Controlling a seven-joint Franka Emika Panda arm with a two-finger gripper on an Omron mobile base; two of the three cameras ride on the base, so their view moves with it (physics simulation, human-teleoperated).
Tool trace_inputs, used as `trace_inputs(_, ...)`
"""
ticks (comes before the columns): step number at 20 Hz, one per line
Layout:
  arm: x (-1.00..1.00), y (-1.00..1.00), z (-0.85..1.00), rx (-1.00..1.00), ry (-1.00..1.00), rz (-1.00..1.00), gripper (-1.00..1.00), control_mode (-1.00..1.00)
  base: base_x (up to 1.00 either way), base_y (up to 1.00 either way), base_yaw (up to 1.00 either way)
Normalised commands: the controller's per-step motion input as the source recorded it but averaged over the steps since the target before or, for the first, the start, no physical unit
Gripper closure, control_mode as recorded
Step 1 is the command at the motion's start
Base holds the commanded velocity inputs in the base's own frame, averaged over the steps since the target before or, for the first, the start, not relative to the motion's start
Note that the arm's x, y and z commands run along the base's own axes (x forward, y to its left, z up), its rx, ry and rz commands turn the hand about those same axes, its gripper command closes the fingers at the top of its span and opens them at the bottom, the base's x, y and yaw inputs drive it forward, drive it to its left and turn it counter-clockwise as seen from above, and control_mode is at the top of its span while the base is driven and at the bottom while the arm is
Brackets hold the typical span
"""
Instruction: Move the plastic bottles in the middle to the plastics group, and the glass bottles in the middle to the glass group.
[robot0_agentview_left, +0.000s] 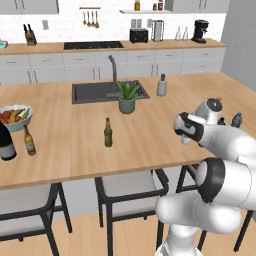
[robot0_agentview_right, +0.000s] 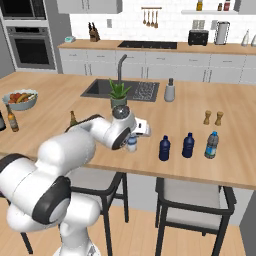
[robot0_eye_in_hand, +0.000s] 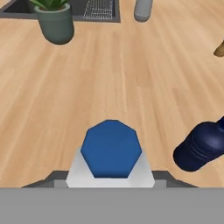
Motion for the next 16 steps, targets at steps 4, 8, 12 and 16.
trace_inputs(4,-0.37,-0.68,0.00,0.00,0.00,-0.05,1.00,-1.00,0.00,0.00,0.00)
trace_inputs(8,-0.51,-0.58,0.03,0.00,0.09,-0.06,1.00,-1.00,0.00,0.00,0.00)
trace_inputs(12,-0.53,-0.57,0.02,0.00,0.01,0.00,1.00,-1.00,0.00,0.00,0.00)
trace_inputs(16,-0.38,-0.60,0.00,0.00,0.00,0.00,1.00,-1.00,0.00,0.00,0.00)
